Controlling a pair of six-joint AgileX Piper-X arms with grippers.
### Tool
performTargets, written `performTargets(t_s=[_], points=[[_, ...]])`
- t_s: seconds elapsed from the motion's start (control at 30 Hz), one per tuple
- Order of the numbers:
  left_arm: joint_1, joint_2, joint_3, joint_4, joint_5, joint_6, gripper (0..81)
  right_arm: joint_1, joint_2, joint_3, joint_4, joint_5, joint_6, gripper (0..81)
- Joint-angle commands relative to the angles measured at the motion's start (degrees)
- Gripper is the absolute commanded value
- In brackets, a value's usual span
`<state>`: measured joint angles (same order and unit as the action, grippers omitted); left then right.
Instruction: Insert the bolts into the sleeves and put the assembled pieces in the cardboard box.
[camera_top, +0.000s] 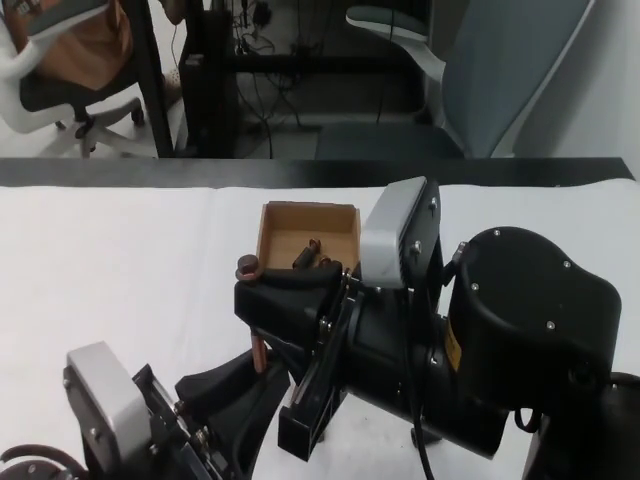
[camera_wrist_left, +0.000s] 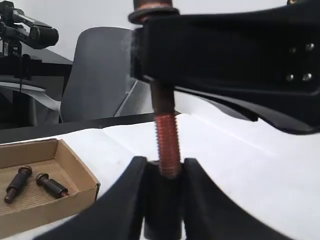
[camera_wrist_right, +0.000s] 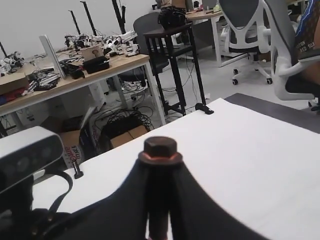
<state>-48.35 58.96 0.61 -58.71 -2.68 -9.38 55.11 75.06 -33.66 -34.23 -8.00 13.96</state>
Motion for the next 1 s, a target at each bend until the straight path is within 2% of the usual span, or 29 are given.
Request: performTargets(t_s=[0.0,0.5,0.97], points=[[-0.22,0.14,-0.61,-3.15,0.22,0.89,1.8,0.01,-0.16,-0.28,-0.32,1.69,-2.49,0.4],[-0.22,0.14,-0.61,-0.56,0.23,0.89,1.8,-0.08,-0.16,-0.28,-2.25,7.40,-6.67,0.4],[-0.22,0.14,-0.61,-5.06,-3.67,2.27,1.8,0.04,-0.16,-0.28,0.12,6.69,-3.33,0.4]])
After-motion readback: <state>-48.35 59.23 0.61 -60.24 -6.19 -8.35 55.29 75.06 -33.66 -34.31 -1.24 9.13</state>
